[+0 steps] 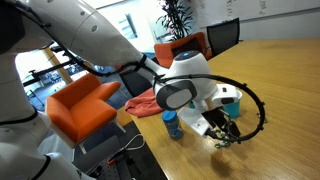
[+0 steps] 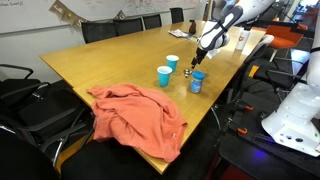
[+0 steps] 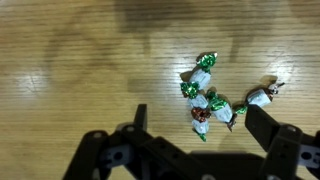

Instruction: Pour the sweets out of the left cup onto the table then put two sweets back in the cup

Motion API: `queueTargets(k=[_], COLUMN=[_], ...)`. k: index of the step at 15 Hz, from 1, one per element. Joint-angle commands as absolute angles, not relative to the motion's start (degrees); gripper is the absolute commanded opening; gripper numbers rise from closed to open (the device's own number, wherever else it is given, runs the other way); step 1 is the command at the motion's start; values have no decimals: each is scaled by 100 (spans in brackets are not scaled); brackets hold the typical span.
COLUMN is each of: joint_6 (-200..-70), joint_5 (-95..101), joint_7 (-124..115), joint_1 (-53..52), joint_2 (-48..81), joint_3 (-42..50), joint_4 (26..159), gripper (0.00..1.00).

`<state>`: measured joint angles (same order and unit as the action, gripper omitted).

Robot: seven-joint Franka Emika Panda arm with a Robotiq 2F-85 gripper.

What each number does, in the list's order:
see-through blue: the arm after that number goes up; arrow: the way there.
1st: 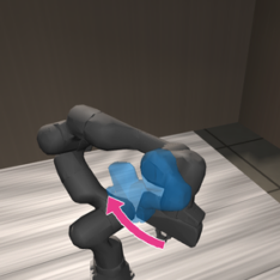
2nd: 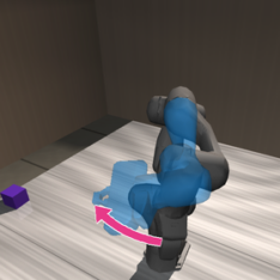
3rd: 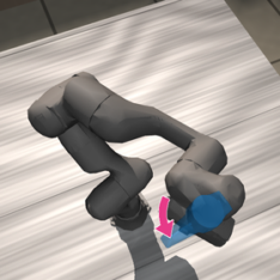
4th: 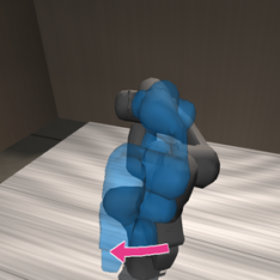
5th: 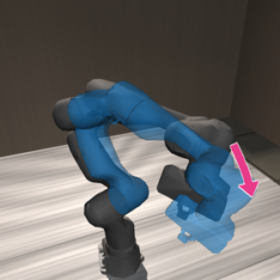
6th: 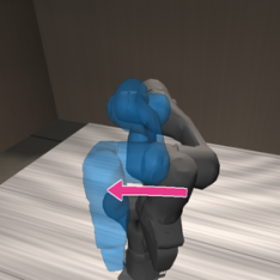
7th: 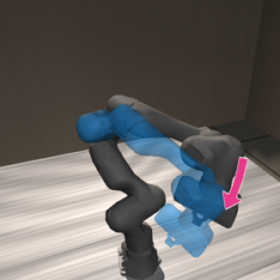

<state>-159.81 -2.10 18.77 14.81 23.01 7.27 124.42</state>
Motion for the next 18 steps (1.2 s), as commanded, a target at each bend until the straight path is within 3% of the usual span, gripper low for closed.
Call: queueTargets(k=[1,18], joint_6=[-16201,-16270], joint_5=[-223,-190], joint_7=[1883,1896], joint_1=[1659,1928], joint_2=[2576,3137], joint_3=[548,334], joint_4=[12297,11812], gripper=[100,100])
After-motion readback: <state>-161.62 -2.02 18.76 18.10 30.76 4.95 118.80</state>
